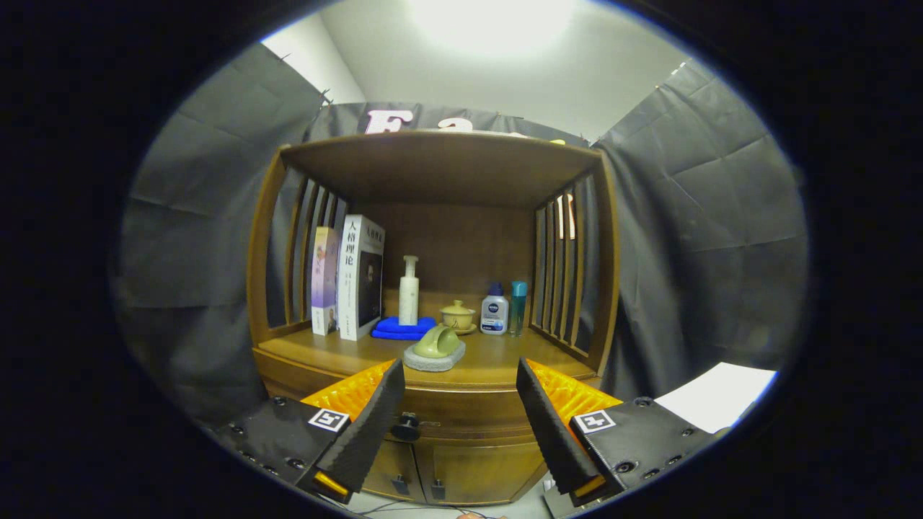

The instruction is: Pull open the drawer, take out the items inside it, and place them on the countertop above the cabinet.

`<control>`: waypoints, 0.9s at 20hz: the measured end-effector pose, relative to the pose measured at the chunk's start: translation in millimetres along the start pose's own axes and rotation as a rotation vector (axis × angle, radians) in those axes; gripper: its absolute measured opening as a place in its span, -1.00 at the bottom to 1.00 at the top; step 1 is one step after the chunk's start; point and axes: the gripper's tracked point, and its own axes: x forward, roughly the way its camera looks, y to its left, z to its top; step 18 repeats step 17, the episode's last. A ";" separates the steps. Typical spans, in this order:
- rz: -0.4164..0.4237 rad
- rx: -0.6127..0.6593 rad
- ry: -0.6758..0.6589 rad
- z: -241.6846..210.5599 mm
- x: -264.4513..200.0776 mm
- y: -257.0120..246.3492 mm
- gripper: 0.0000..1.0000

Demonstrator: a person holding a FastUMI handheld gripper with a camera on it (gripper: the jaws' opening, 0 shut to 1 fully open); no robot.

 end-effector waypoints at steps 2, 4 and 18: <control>-0.012 -0.002 0.000 6.1 -21.5 -10.8 0.95; -0.056 0.000 -0.030 18.4 -43.3 -26.7 0.94; -0.023 0.091 -0.081 44.7 -107.8 -44.1 0.94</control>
